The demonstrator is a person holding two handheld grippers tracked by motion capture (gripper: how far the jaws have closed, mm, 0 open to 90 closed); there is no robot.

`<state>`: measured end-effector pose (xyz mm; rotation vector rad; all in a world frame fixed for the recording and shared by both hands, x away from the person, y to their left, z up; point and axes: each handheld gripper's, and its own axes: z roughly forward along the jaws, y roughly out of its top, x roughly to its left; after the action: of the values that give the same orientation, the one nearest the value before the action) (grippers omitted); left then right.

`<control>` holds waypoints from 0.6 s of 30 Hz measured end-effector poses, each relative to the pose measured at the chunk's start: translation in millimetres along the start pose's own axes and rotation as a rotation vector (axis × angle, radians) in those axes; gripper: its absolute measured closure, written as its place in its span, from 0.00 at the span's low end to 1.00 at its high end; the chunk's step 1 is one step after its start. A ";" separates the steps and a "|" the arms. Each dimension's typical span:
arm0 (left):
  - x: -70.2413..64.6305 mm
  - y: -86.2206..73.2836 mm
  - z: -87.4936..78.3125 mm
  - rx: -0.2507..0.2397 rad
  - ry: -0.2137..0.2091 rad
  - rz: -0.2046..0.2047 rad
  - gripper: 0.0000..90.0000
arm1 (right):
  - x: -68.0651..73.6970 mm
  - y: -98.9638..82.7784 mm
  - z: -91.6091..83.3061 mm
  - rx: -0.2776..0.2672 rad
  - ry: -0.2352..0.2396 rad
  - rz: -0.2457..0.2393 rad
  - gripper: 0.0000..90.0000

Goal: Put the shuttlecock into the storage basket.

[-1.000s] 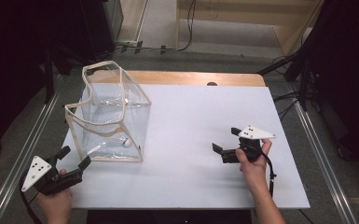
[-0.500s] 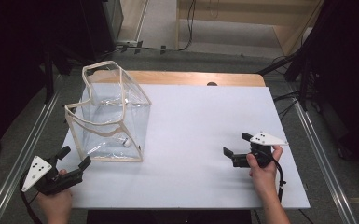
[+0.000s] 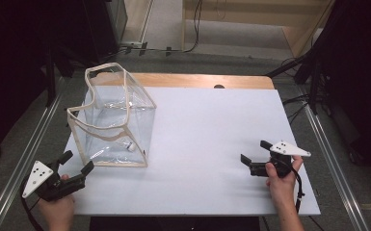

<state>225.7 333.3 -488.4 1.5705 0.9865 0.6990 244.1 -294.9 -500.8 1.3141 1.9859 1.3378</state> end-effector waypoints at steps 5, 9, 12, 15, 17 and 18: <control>0.2 0.0 -0.1 -0.002 0.001 -0.004 0.15 | -4.4 -7.3 -9.3 -0.008 -0.009 0.015 0.00; 0.2 0.1 -0.1 -0.003 0.001 -0.004 0.15 | -9.9 -12.2 -18.3 -0.017 -0.030 0.015 0.00; 0.3 0.1 -0.1 -0.003 0.001 -0.004 0.15 | -14.6 -14.8 -23.9 -0.033 -0.039 0.033 0.00; 0.2 0.1 0.1 -0.002 0.001 -0.002 0.15 | -19.5 -16.8 -27.1 -0.045 -0.049 0.047 0.00; 0.1 0.1 0.2 -0.002 0.001 -0.002 0.15 | -21.2 -17.9 -28.4 -0.048 -0.057 0.052 0.00; 0.1 0.0 0.3 -0.002 0.001 -0.002 0.15 | -22.1 -18.4 -28.8 -0.052 -0.060 0.047 0.00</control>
<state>226.0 333.2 -488.4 1.5673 0.9880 0.6994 224.5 -330.0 -507.2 1.3689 1.8793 1.3454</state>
